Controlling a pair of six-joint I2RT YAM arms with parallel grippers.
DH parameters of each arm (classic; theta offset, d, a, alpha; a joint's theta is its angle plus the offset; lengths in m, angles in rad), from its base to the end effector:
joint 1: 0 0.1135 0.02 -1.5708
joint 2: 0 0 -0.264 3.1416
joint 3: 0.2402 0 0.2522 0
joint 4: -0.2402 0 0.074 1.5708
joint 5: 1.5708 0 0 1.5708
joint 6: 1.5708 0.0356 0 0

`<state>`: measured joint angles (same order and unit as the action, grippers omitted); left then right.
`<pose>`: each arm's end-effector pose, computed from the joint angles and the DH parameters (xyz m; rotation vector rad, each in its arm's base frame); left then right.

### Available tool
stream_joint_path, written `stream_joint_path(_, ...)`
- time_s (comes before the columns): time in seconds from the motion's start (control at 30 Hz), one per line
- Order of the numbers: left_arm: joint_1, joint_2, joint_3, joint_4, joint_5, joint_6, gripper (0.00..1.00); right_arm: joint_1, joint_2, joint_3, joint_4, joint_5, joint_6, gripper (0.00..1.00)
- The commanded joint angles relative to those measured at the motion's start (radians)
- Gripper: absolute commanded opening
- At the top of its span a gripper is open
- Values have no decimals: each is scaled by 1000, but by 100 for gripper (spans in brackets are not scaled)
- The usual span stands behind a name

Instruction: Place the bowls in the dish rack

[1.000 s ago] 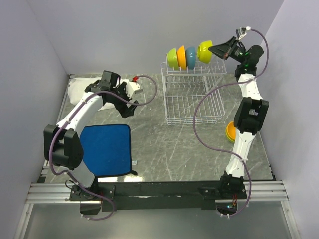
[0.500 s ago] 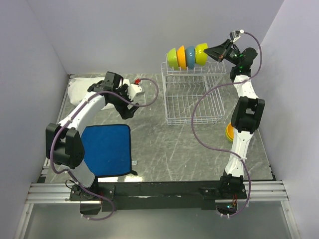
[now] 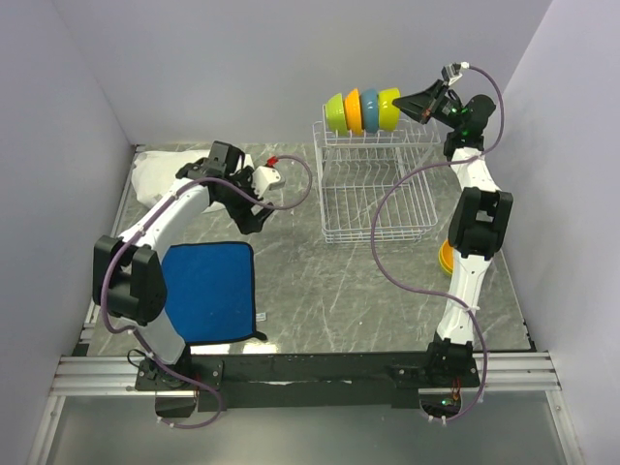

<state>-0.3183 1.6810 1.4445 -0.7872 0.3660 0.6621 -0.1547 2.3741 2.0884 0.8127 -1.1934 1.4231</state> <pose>0.3351 -0.1238 0.2852 1.3037 2.1647 -0.3390 0.5359 -0.0501 0.3291 -0.1274 1.6008 1.6369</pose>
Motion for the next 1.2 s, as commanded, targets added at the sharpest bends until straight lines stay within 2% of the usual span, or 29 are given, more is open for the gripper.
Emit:
stream_joint_path(0.0,-19,17,53,-7,-4,10,97,6,22,21,22,17,-13,0)
stream_joint_path(0.43,-39,46,85,-43,-18,-4,97,17,80,93,16,-3,-29,0)
stream_joint_path(0.5,-44,54,94,-35,-21,-7,97,20,83,105,-15,-3,-36,6)
stream_joint_path(0.53,-45,62,99,-34,-24,-9,97,21,86,123,-24,-5,-44,6)
stream_joint_path(0.6,-51,69,108,-27,-24,-13,97,23,92,148,-9,-28,-53,0)
stream_joint_path(1.03,-67,78,111,-34,-33,-7,97,26,142,214,40,-127,-23,0)
stream_joint_path(1.17,-91,89,125,-37,-42,-13,97,24,165,234,7,-123,-35,0)
